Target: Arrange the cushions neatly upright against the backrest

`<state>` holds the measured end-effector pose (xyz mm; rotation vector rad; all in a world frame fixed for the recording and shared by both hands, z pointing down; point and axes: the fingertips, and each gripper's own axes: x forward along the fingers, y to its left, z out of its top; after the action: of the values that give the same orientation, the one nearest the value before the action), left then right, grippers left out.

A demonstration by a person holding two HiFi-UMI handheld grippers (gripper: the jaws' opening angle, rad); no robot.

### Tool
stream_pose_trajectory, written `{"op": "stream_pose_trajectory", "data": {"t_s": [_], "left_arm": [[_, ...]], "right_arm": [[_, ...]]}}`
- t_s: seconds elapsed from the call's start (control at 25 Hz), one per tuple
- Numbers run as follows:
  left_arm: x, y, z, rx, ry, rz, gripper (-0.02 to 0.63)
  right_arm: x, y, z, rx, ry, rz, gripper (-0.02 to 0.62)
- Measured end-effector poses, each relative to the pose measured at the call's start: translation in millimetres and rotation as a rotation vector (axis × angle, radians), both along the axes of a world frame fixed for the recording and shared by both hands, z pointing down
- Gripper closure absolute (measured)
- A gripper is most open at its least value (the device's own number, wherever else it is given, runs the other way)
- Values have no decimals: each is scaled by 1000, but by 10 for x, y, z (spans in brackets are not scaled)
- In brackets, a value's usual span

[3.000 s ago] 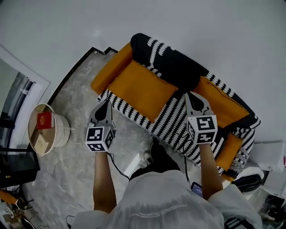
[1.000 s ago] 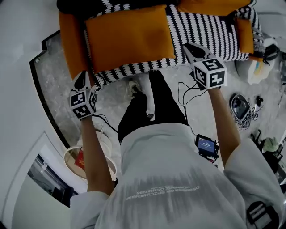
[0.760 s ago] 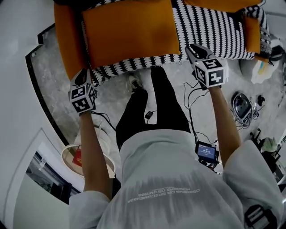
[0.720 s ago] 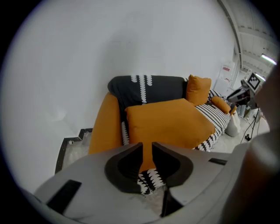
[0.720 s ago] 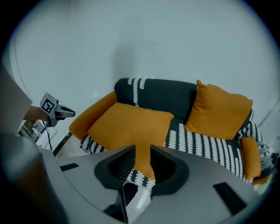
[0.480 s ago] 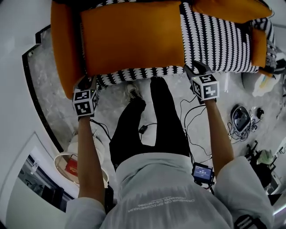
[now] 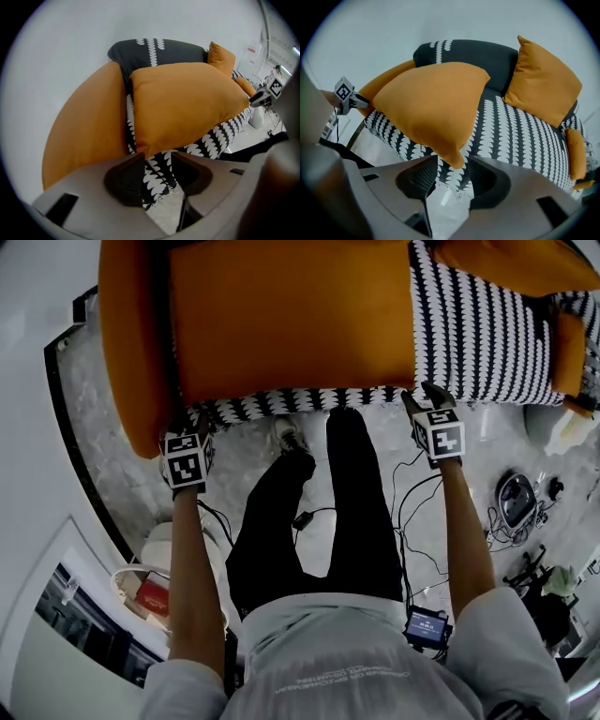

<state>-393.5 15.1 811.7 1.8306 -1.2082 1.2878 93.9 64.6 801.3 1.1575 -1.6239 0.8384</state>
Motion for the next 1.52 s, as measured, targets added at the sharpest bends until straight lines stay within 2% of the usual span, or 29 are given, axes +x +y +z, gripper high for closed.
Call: {"op": "stream_pose_trajectory", "data": {"t_s": [0.24,0.4,0.52,0.6,0.72,0.88,1.04,1.28,1.52], "left_arm": [[-9,-180,177,-1,-23,-65,408],[44,-238,230,-17,-14,-55,425],[25,-225,215,-21,-6,-60,482],[-13,-239,173,-19,-7,-79,560],[-16,-267,91,-34,22,-103,586],[5,-311,-93,-43,56,-130,594],[78,-409,-365,-27,64,-119,594],[89,-618,-892,8,46,-93,595],[144,-870,-1367,35,50,-112,595]], "right_arm": [[18,-77,178,-8,38,23,408],[6,-83,194,-28,56,21,412],[-32,-60,161,-34,69,30,476],[-32,-65,120,-36,87,40,528],[-31,-104,22,-39,86,60,545],[-41,-165,-186,-35,79,57,552],[15,-277,-486,-16,80,63,558],[-28,-469,-1001,9,60,78,563],[3,-705,-1434,14,47,59,566]]}}
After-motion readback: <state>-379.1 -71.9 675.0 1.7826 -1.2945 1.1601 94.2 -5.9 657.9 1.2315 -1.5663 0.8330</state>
